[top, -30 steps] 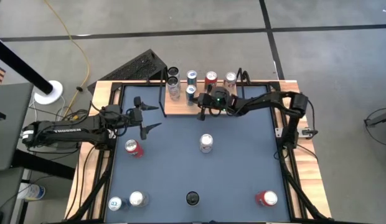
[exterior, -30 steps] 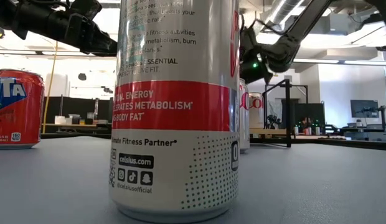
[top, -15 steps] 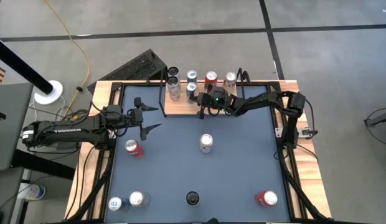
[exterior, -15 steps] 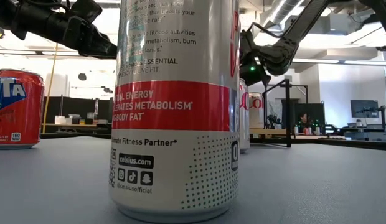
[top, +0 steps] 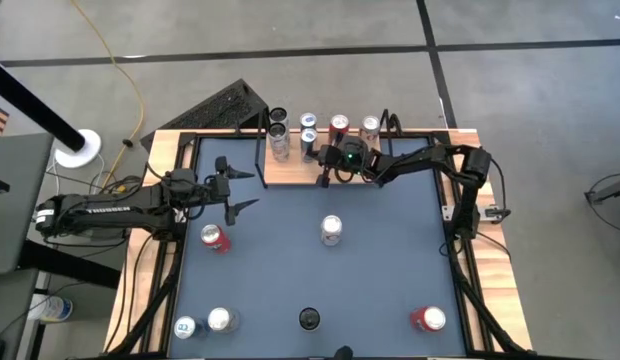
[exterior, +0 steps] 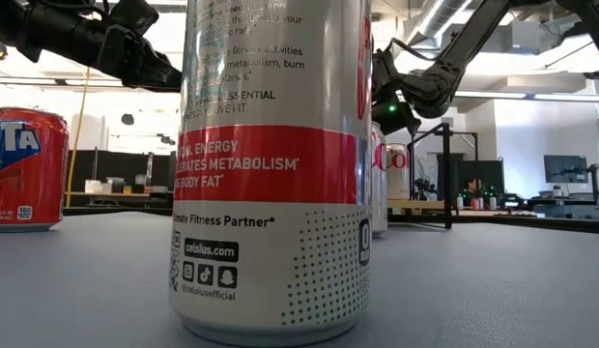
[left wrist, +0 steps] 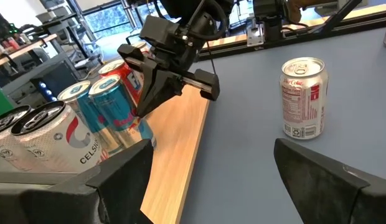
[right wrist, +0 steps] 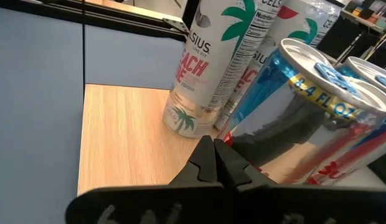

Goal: Place canned beverage on shelf
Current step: Put the top blue soda can on the shelf aligned with the other blue soda can, then put the bottom red soda can on the shelf aligned with the other red soda can

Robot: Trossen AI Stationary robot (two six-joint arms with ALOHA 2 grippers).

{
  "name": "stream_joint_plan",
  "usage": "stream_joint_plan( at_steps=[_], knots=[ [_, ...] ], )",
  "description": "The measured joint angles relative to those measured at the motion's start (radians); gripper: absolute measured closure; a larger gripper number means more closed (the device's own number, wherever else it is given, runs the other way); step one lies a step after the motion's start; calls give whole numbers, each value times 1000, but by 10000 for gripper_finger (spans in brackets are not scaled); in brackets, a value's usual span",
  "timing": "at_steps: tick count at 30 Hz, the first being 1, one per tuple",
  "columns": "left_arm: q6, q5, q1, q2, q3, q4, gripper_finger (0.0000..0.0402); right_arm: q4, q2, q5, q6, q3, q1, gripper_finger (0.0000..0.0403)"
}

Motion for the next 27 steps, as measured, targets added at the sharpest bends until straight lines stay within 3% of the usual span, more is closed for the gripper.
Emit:
stream_joint_plan(
  at_steps=[15,21,27],
  knots=[
    [-7,0,0,0,0,-20,79,9,-18,-4,30,-1,25,403],
    [-16,4,0,0,0,-55,79,-254,-209,-5,66,-1,134,403],
    [-42,53,0,0,0,-71,79,-570,-501,-4,143,0,318,403]
  ],
)
